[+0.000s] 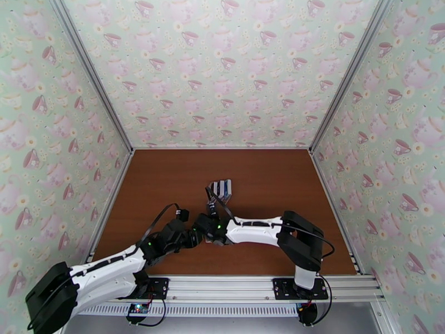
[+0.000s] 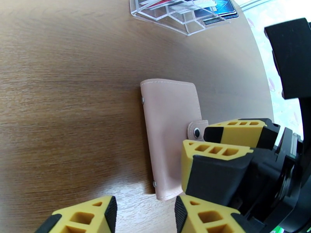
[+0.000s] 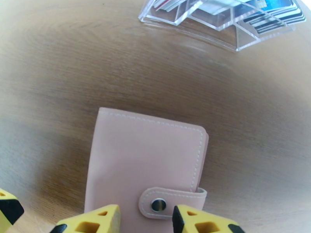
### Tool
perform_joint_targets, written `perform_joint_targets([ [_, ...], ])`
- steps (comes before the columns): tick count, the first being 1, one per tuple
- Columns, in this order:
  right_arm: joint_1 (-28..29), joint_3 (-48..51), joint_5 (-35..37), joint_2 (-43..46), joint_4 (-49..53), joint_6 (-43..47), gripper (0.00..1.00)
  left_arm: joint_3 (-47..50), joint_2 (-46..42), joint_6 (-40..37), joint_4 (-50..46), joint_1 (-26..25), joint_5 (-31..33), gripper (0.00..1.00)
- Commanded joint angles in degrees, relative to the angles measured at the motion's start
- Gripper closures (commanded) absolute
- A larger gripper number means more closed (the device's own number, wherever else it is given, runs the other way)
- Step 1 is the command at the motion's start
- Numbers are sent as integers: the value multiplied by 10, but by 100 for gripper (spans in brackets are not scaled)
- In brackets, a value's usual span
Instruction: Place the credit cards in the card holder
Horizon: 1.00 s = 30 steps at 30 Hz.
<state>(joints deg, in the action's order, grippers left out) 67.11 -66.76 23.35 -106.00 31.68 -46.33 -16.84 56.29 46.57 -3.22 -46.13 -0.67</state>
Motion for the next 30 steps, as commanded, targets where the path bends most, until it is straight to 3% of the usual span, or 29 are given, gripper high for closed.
perform_joint_targets([
  [1,-4,-21,14,-17,11,-11,58,8,-4,5,-1,-3,1,53],
  [17,-22,-23,15,-47,13,-16,62,11,25,3,31,-3,-10,53],
  [30,-27,-7,8,-48,-2,-13,79,5,68,2,68,-3,-12,53],
])
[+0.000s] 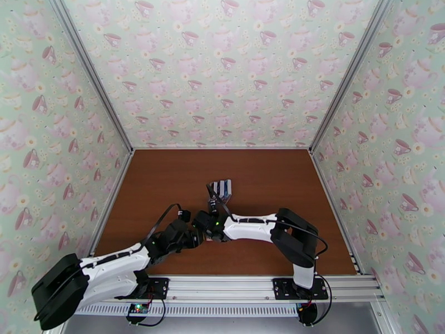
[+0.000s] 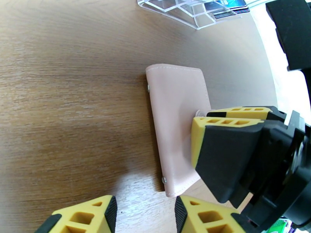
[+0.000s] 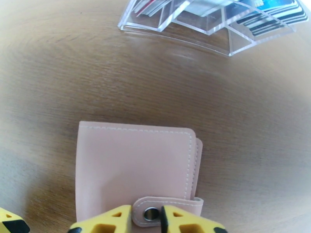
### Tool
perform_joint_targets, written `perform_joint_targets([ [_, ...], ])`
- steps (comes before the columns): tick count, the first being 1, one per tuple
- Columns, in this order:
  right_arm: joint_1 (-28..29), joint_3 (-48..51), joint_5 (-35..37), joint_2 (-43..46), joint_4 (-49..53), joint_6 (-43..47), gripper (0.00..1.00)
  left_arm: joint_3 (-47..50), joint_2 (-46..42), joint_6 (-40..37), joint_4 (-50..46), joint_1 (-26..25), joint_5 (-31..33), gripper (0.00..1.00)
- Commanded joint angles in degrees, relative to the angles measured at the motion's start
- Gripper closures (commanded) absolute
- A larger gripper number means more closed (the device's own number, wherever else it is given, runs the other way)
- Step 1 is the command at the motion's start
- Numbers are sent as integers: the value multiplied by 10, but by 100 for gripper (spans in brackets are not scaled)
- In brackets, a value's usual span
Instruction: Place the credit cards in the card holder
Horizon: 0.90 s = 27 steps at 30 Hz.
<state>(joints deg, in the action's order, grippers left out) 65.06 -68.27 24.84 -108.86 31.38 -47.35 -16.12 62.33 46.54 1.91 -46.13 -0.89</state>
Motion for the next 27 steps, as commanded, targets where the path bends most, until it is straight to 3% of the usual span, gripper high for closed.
perform_joint_targets([
  [1,-6,8,-8,-18,0,-3,80,-5,11,1,17,-3,-10,53],
  [10,-7,15,-20,-10,-13,-1,94,-31,36,-9,23,-3,-2,53],
  [27,-14,63,-57,62,-62,-5,96,-90,139,-16,5,2,21,53],
])
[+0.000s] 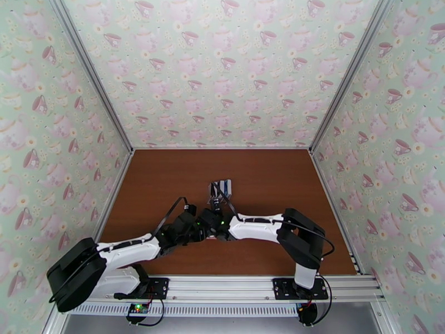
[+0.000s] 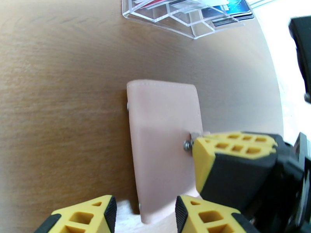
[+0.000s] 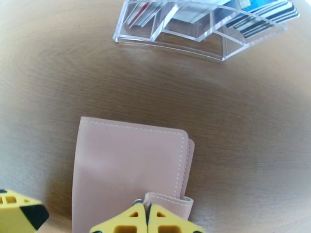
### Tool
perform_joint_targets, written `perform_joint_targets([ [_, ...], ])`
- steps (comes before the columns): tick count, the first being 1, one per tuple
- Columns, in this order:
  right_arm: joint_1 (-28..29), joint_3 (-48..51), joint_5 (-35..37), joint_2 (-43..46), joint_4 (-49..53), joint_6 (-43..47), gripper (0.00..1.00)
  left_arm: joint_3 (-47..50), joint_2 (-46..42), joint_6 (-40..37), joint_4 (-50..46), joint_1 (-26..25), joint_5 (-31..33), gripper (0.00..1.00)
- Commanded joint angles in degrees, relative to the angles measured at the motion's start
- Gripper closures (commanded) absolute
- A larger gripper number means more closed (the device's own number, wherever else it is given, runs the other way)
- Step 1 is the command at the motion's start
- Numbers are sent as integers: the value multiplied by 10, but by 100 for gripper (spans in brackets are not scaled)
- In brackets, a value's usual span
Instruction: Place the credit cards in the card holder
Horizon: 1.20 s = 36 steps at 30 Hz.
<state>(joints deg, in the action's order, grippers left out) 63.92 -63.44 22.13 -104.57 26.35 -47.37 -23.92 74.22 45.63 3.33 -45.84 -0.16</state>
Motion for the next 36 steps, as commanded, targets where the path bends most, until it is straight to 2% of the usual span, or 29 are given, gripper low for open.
perform_joint_targets([
  [1,-4,18,-34,24,-15,-3,96,-14,28,-7,-6,-1,13,53],
  [20,-21,66,-77,108,-49,-1,95,-31,55,-6,-44,-3,40,61],
  [36,-43,160,-76,146,-71,-26,86,-38,23,0,-60,-10,37,62],
])
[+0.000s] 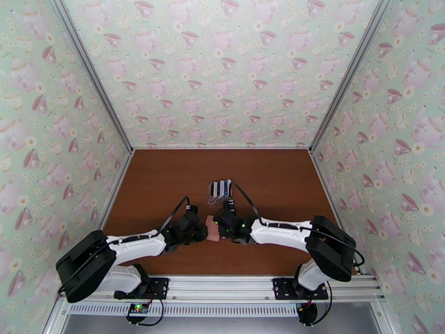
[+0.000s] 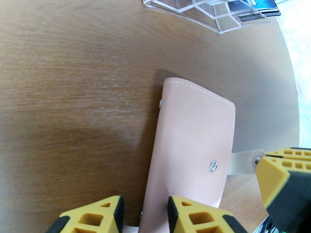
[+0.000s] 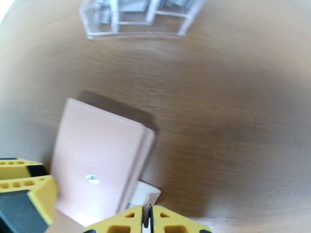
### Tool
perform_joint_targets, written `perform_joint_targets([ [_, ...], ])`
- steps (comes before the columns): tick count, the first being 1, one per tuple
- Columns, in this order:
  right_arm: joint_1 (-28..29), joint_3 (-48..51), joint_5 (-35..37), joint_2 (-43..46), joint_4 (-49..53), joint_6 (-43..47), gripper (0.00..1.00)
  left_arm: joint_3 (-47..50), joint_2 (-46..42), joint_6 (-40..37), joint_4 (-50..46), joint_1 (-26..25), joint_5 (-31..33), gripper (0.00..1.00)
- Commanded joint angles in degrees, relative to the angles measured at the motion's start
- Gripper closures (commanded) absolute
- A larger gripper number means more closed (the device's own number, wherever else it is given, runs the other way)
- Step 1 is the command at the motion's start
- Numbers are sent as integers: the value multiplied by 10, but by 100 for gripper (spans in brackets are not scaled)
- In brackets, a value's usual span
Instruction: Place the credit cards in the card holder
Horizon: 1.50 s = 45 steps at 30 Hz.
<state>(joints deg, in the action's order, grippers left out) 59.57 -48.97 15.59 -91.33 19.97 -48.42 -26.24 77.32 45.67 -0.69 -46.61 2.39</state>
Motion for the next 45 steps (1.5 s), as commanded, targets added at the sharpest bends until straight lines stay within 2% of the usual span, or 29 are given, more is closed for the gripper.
perform_joint_targets([
  [1,0,21,-10,15,-8,-18,86,-14,-10,0,-20,-3,12,62],
  [8,-1,39,2,27,0,-24,73,-14,-19,3,-23,-6,11,62],
  [17,-12,51,14,32,7,-23,67,-19,-18,6,-24,-12,10,62],
  [40,-23,21,35,-30,32,9,67,-21,-18,15,-20,-22,7,62],
  [45,-22,8,32,-14,35,25,63,-16,-25,14,-9,-22,7,63],
])
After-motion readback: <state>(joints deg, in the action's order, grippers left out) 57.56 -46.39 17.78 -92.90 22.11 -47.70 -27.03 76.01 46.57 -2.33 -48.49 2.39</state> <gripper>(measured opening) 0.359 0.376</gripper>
